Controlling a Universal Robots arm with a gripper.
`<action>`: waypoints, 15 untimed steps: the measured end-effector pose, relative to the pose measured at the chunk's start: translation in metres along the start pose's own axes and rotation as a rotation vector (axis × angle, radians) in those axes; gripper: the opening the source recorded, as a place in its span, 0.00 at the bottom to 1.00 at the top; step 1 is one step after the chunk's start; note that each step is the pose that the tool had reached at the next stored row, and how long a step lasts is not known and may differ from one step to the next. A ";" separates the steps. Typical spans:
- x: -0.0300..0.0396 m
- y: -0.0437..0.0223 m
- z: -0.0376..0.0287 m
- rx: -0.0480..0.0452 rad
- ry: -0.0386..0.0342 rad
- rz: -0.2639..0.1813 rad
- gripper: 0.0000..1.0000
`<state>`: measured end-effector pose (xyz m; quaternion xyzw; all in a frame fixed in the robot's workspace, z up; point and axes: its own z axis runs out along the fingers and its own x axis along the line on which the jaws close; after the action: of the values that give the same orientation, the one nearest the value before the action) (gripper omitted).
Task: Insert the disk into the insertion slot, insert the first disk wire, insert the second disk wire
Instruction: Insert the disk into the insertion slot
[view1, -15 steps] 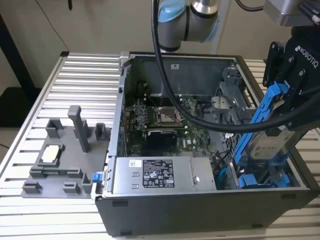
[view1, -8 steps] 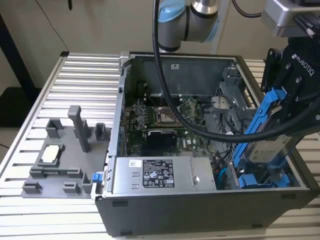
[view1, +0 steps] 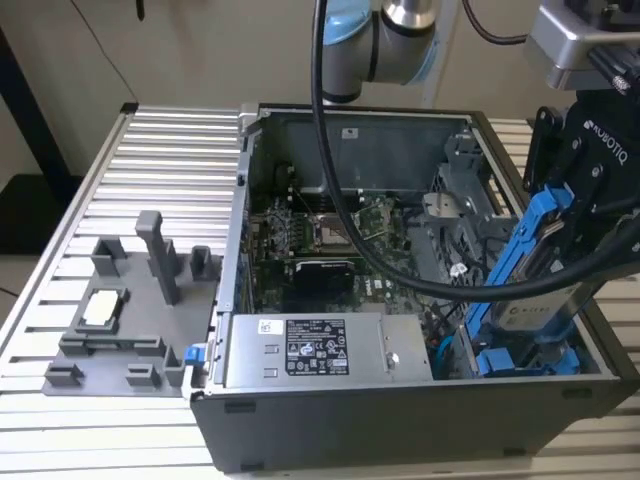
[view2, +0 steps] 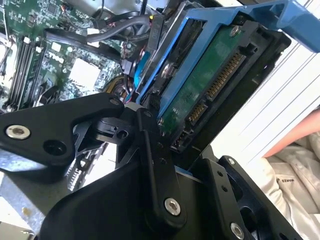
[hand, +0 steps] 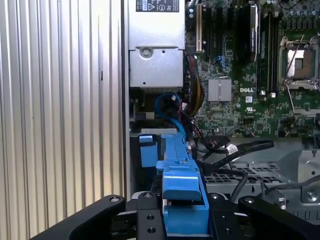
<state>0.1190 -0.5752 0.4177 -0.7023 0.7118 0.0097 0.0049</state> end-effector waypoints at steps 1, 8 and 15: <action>0.0000 -0.0001 0.0009 0.0000 0.0001 0.000 0.33; 0.0001 -0.0032 0.0058 0.0000 0.0000 0.000 0.33; 0.0002 -0.0053 0.0137 -0.0002 0.0001 0.000 0.33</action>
<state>0.1242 -0.5752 0.4039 -0.7022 0.7119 0.0097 0.0048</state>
